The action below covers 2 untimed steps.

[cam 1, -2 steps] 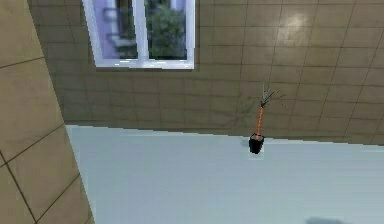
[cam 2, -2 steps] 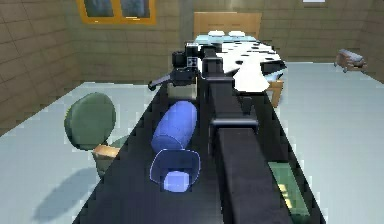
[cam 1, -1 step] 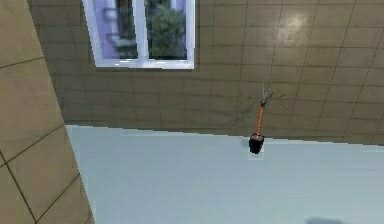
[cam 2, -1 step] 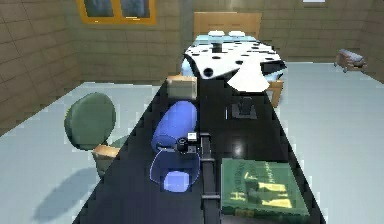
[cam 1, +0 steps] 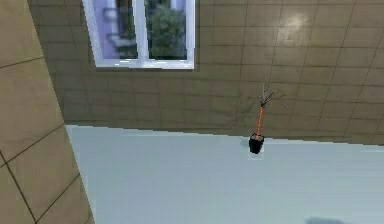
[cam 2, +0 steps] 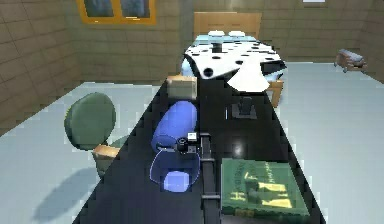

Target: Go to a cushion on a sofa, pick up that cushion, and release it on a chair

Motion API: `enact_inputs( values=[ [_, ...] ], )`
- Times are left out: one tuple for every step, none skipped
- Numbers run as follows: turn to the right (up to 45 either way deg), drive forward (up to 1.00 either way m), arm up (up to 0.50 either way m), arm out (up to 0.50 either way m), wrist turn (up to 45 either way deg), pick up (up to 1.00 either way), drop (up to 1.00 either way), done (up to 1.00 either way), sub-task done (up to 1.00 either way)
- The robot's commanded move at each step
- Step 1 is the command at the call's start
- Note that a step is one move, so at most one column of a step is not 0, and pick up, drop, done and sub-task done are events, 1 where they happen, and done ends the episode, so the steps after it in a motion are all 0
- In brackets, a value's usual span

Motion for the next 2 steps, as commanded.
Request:
enact_inputs(
  values=[
    [0.0, 0.00, 0.10, 0.00, 0.0, 0.00, 0.00, 0.00, 0.00],
    [0.0, 0.00, 0.22, 0.00, 0.0, 0.00, 0.00, 0.00, 0.00]
  ],
)
